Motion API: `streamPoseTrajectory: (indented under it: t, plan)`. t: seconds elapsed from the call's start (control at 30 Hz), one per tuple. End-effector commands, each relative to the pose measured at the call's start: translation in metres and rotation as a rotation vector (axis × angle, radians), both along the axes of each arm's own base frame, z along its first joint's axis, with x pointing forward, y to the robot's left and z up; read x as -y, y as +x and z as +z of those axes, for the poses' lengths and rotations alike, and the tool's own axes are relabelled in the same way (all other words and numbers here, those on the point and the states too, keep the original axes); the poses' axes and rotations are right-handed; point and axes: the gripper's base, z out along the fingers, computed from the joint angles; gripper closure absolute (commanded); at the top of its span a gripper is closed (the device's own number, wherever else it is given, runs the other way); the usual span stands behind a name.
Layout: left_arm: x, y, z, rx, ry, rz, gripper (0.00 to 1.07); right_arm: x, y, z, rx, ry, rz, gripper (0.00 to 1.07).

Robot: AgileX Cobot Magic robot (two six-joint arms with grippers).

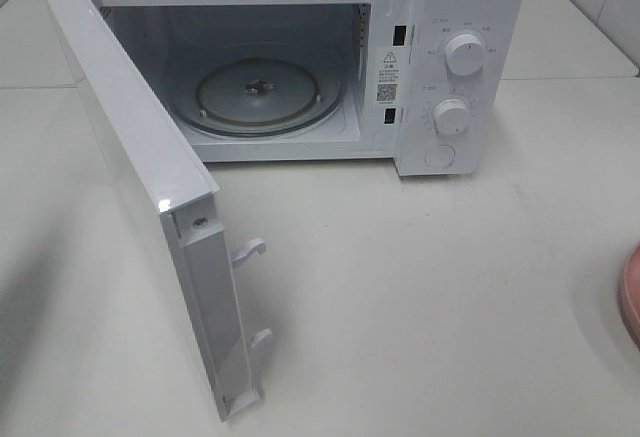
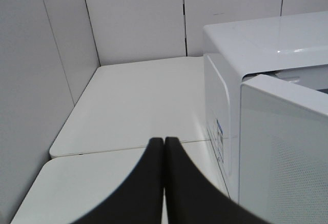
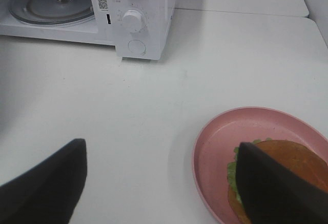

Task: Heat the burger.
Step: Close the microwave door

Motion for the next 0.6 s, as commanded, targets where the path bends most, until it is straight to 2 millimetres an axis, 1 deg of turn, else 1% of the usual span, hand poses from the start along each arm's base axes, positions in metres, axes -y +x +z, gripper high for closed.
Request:
streamPoseTrajectory:
  t: [0.03, 0.13, 0.2, 0.23, 0.27, 0.3, 0.33, 0.37, 0.4, 0.47, 0.5, 0.53, 0.6]
  plan:
    - [0.004, 0.013, -0.009, 0.031, -0.025, -0.049, 1.07, 0.0, -0.004, 0.001, 0.035, 0.015, -0.006, 0.32]
    - [0.006, 0.016, -0.013, 0.025, -0.031, -0.062, 1.07, 0.0, -0.004, 0.001, 0.035, 0.015, -0.006, 0.32]
    - [0.012, 0.027, -0.025, 0.026, -0.031, -0.14, 1.07, 0.0, -0.004, 0.001, 0.035, 0.015, -0.006, 0.32]
    - [0.012, 0.027, -0.025, 0.026, -0.031, -0.14, 1.07, 0.0, -0.004, 0.001, 0.035, 0.015, -0.006, 0.32]
    - [0.015, 0.031, -0.033, 0.013, -0.031, -0.173, 1.07, 0.0, -0.004, 0.001, 0.035, 0.015, -0.006, 0.32]
    - [0.015, 0.031, -0.033, 0.013, -0.031, -0.173, 1.07, 0.0, -0.004, 0.001, 0.035, 0.015, -0.006, 0.32]
    - [0.017, 0.034, -0.037, 0.001, -0.032, -0.187, 1.07, 0.0, -0.004, 0.001, 0.035, 0.015, -0.006, 0.32]
    - [0.018, 0.039, -0.047, -0.029, -0.046, -0.207, 1.07, 0.0, -0.004, 0.001, 0.035, 0.015, -0.006, 0.32]
    - [0.018, 0.039, -0.047, -0.029, -0.046, -0.207, 1.07, 0.0, -0.004, 0.001, 0.035, 0.015, -0.006, 0.32]
    - [0.021, 0.044, -0.06, -0.059, -0.071, -0.233, 1.07, 0.0, -0.004, 0.001, 0.035, 0.015, -0.006, 0.32]
    - [0.021, 0.044, -0.06, -0.059, -0.071, -0.233, 1.07, 0.0, -0.004, 0.001, 0.035, 0.015, -0.006, 0.32]
    - [0.023, 0.046, -0.065, -0.065, -0.088, -0.256, 1.07, 0.0, -0.004, 0.001, 0.035, 0.015, -0.006, 0.32]
    - [0.024, 0.048, -0.069, -0.076, -0.098, -0.267, 1.07, 0.0, -0.004, 0.001, 0.035, 0.015, -0.006, 0.32]
